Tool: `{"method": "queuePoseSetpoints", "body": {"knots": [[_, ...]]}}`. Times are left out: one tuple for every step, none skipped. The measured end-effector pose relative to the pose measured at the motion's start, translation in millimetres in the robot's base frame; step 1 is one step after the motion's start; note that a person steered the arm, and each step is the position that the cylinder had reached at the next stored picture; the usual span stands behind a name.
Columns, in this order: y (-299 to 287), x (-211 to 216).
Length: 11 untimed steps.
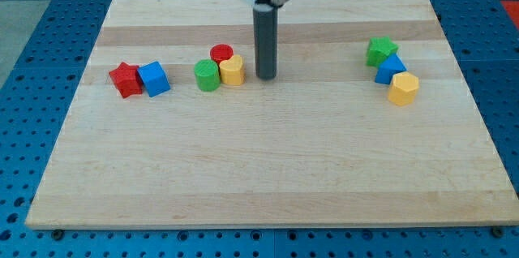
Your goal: Separate the red circle from green circle
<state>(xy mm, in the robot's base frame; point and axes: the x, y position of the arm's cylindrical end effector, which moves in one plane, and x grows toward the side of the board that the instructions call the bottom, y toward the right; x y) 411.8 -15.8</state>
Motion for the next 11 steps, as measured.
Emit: {"method": "queuePoseSetpoints", "body": {"knots": [[-51,39],[-97,19],[-83,-42],[-22,-91],[8,-101],[-3,-95],[-38,-101],[-23,-132],[55,-140],[65,-140],[13,-139]]}}
